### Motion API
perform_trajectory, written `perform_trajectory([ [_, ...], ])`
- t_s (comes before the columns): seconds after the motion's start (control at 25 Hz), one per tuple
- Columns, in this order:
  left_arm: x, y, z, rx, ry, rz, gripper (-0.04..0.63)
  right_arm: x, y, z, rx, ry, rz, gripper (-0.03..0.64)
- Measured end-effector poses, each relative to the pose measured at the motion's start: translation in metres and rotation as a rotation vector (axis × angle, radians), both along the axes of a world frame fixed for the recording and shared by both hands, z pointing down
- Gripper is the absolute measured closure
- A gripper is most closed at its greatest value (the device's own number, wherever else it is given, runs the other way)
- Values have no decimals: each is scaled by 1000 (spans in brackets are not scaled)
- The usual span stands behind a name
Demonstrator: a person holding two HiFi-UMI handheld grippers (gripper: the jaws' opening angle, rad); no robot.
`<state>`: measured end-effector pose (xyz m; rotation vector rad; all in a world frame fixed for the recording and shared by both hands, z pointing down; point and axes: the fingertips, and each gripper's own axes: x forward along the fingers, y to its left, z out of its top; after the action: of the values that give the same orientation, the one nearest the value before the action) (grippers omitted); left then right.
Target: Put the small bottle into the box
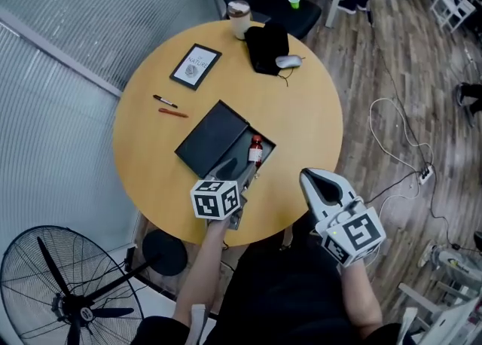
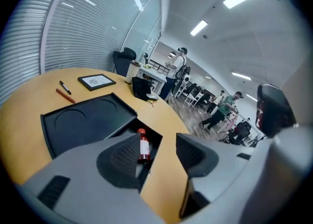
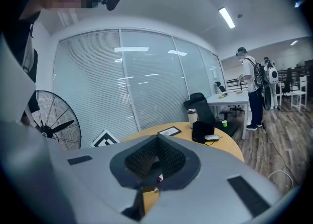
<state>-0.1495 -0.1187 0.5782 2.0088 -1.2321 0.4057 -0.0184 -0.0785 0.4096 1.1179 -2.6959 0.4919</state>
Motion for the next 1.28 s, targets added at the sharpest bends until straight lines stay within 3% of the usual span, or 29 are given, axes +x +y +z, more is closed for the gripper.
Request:
perform_trajectory([
  [0.44,1,26,-82,209,-98,-37,420,3,2,-21,67,-15,-85,607],
  [1.28,58,95,-185,403,-224,-323,517,61,2,-45,103,-48,-374,607],
])
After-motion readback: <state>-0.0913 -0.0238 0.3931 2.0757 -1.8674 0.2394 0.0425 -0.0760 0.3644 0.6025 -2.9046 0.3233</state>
